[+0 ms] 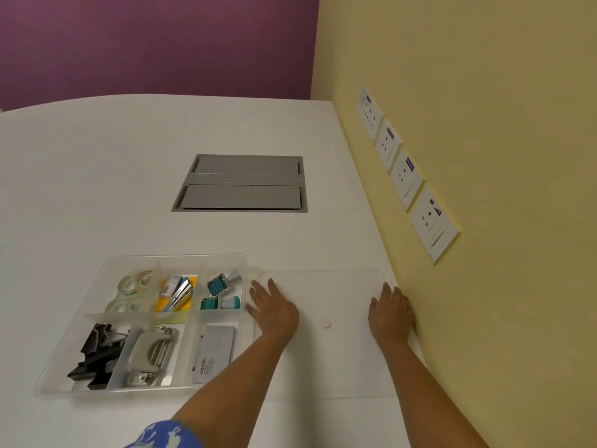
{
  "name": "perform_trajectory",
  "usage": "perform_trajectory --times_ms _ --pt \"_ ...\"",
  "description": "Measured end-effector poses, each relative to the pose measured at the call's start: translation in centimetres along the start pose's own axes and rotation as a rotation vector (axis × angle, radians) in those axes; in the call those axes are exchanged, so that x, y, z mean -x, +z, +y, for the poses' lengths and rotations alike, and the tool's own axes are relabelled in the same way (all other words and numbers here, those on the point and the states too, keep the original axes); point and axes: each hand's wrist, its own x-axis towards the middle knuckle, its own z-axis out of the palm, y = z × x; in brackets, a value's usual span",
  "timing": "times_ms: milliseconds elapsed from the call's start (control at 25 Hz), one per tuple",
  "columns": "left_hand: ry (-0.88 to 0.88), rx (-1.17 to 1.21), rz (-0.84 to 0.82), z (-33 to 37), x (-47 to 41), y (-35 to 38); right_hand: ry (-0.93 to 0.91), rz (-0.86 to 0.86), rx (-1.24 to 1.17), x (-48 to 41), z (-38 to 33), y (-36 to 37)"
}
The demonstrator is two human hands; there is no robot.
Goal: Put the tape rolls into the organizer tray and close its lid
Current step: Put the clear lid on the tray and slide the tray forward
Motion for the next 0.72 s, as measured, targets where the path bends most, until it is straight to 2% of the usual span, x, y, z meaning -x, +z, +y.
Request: perform_trajectory --times_ms 80,200,360,480,600,720 --pt "-0.106 0.032 -0.033 0.5 -0.2 -0.2 -0.001 0.013 -0.026 -0.1 -0.2 0.2" --pt "-0.141 0.100 -0.044 1.1 -0.7 -0.7 0.022 0.014 -0.135 -0.4 -0.7 0.0" --pt "-0.229 0.315 -0.054 2.2 -1.5 -2.5 0.207 -0.001 -0.360 -1.4 -1.3 -1.4" --pt "-0.238 0.417 0.050 3.1 -1.3 -4.1 0.300 0.067 -0.437 -1.9 -1.8 -2.7" --pt "-0.175 0.377 0.203 3.7 -0.7 -5.8 0.303 0.185 -0.527 -1.9 -1.8 -3.7" --pt "-0.124 0.389 0.269 4.2 -0.2 -7.5 0.302 0.325 -0.612 -1.6 -1.8 -4.7"
